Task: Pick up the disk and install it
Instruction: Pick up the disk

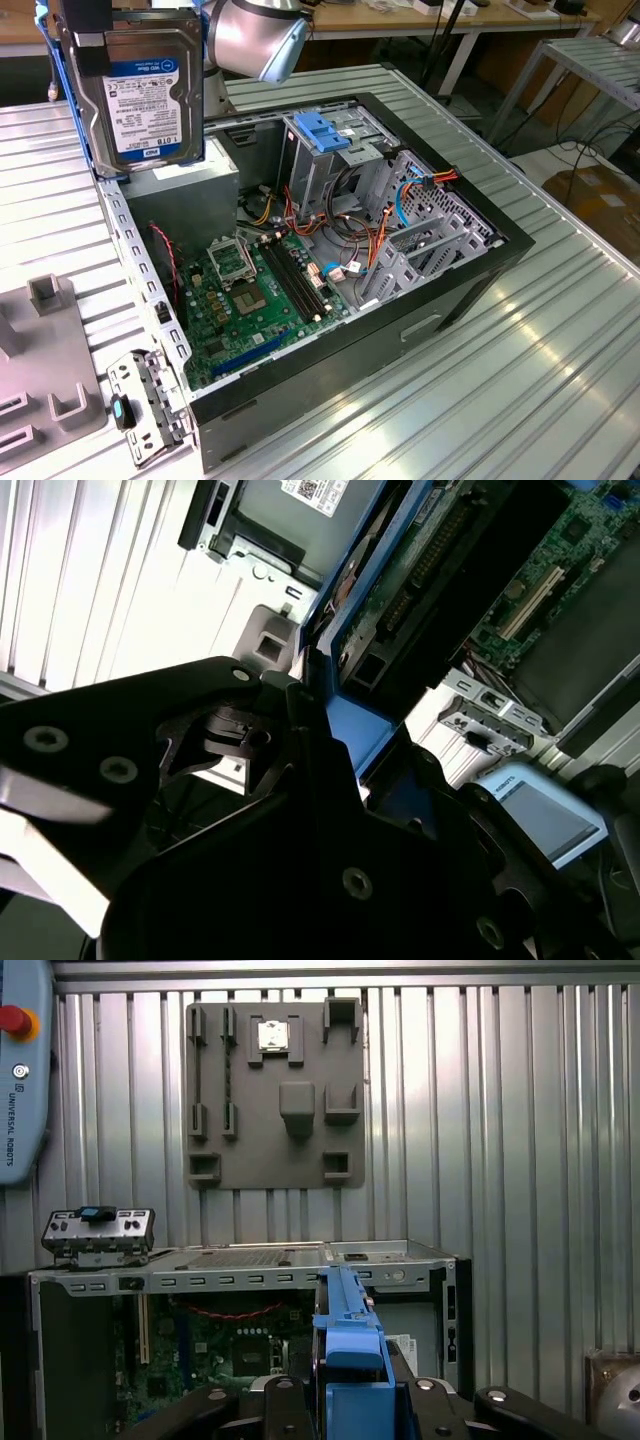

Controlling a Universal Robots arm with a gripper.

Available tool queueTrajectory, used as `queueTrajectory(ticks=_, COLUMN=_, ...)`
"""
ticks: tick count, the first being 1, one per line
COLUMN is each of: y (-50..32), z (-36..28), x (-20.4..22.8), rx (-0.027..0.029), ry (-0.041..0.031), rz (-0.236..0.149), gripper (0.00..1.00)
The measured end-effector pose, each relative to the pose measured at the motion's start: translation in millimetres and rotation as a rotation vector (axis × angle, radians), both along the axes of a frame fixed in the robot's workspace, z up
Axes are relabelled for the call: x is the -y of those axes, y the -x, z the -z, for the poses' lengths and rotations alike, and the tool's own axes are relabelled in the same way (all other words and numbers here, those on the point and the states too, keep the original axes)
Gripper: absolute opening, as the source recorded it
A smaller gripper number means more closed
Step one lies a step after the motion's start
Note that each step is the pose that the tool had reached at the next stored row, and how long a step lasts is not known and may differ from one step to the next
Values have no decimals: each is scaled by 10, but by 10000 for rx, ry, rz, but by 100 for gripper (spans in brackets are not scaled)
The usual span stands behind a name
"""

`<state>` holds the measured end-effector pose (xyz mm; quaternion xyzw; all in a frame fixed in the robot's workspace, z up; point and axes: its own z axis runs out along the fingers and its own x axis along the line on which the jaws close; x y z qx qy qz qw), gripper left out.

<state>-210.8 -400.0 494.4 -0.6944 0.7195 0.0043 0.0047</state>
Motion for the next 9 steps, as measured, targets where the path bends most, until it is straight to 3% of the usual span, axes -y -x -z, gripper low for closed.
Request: queueTrajectory(ticks=9, y=-136, z=0, x=7, rx=0, ry=0, rz=1, gripper=37)
